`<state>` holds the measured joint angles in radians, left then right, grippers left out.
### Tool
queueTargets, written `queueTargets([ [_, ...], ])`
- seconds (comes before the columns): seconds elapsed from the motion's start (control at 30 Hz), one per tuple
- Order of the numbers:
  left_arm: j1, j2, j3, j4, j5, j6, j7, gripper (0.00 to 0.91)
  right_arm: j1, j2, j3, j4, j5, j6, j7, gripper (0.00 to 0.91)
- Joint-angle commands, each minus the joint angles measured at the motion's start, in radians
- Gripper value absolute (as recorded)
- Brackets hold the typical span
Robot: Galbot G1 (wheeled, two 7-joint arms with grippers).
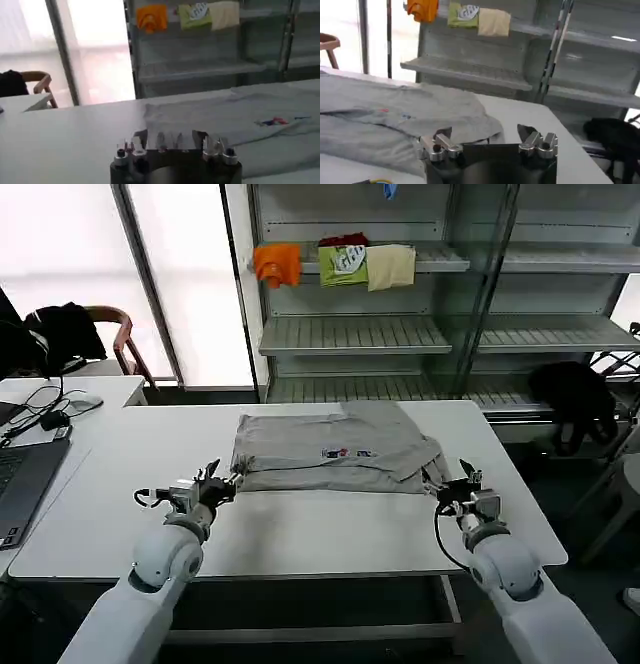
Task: Fold and organize the clothes.
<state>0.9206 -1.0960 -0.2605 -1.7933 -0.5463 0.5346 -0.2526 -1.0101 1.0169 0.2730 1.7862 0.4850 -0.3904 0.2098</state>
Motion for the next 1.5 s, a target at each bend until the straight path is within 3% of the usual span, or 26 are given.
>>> queueTargets([
  [0.03,0.018,-0.025,-0.021,0.052,-0.076,-0.010,0.006,0.907,-0.052,0.002,0.005,0.020,0.030,0.023,-0.005,0.907],
  [0.27,-0.015,-0.039,-0.018,0.144,-0.085,-0.035,0.029,0.907,0.001,0.022,-0.010,-0.037,0.032,0.019,0.001,0.907],
  [0.33,-0.025,-0.045,-0.016,0.159,-0.096,-0.043,0.036,0.856,0.013,0.027,-0.014,-0.048,0.031,0.019,0.002,0.907],
  [0.4,-0.035,-0.051,-0.014,0.180,-0.103,-0.042,0.037,0.705,0.027,0.032,-0.018,-0.062,0.028,0.018,0.002,0.877],
  [0.43,-0.041,-0.055,-0.013,0.197,-0.102,-0.043,0.037,0.564,0.031,0.033,-0.019,-0.067,0.028,0.018,0.002,0.846],
  [0.47,-0.047,-0.058,-0.013,0.209,-0.103,-0.045,0.037,0.564,0.033,0.033,-0.020,-0.070,0.028,0.018,0.000,0.826],
  [0.6,-0.054,-0.062,-0.008,0.229,-0.109,-0.047,0.044,0.393,0.036,0.030,-0.019,-0.085,0.029,0.019,-0.004,0.756],
  [0.67,-0.059,-0.064,-0.005,0.240,-0.106,-0.047,0.045,0.333,0.040,0.029,-0.019,-0.092,0.030,0.020,-0.005,0.645],
  [0.73,-0.063,-0.064,-0.003,0.251,-0.104,-0.045,0.049,0.161,0.042,0.028,-0.019,-0.097,0.033,0.019,-0.006,0.514],
  [0.77,-0.063,-0.062,-0.002,0.252,-0.104,-0.041,0.049,0.111,0.043,0.028,-0.020,-0.098,0.035,0.019,-0.008,0.514],
  [0.8,-0.062,-0.061,-0.001,0.252,-0.104,-0.039,0.051,0.050,0.044,0.028,-0.020,-0.099,0.036,0.019,-0.012,0.393],
  [0.83,-0.061,-0.059,0.001,0.250,-0.104,-0.036,0.052,0.020,0.044,0.029,-0.020,-0.100,0.038,0.019,-0.015,0.161],
  [0.9,-0.058,-0.057,0.001,0.243,-0.105,-0.028,0.052,0.020,0.043,0.029,-0.020,-0.101,0.045,0.019,-0.020,0.000],
  [1.5,-0.050,-0.029,0.003,0.206,-0.092,-0.020,0.074,0.000,0.034,0.014,-0.013,-0.076,0.056,0.004,-0.031,0.000],
])
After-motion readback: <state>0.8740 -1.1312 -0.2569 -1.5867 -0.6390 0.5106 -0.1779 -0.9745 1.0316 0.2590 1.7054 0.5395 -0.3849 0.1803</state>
